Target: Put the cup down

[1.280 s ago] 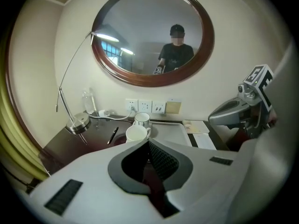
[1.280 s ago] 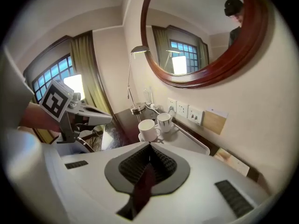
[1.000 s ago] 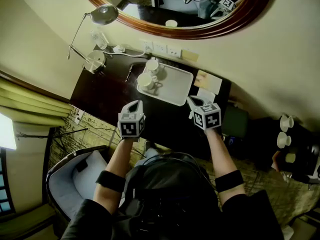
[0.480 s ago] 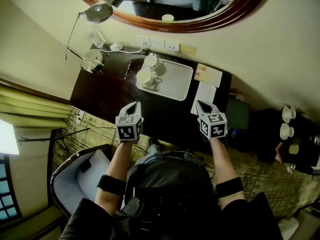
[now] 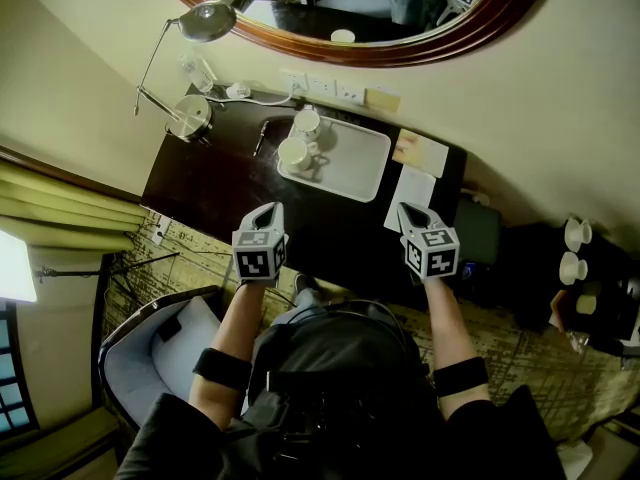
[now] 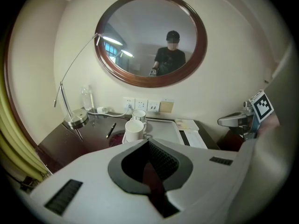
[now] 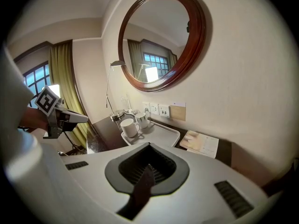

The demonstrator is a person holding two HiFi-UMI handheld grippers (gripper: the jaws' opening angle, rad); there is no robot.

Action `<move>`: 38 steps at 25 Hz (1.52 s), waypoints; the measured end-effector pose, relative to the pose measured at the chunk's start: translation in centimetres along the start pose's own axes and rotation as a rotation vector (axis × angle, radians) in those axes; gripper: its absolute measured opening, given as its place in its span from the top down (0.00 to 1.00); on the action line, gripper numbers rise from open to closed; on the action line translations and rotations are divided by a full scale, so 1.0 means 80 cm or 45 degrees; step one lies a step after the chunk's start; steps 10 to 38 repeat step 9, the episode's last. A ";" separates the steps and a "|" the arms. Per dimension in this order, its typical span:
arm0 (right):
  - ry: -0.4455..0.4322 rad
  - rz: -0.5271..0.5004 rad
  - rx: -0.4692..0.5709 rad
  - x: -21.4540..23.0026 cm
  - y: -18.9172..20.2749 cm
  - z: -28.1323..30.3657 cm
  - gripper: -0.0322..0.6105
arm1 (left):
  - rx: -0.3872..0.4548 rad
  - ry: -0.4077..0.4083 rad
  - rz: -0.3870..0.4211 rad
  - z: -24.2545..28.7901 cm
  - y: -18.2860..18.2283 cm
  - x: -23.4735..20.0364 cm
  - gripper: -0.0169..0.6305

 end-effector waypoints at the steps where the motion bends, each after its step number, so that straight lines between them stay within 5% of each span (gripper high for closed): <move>1: -0.003 -0.004 0.001 -0.001 -0.001 0.000 0.93 | 0.000 -0.005 0.003 0.001 0.002 -0.002 0.97; 38: -0.033 0.004 -0.039 0.002 0.017 0.007 0.93 | -0.017 0.000 -0.013 -0.003 0.013 -0.004 0.97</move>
Point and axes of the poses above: the fingertips, and each gripper's own axes: z forward along the fingers, x to its right, y out of its underside, the point moved 6 cm from there along -z, backward along the fingers, and after that the axes turned 6 degrees about y, right-handed, at the moved point
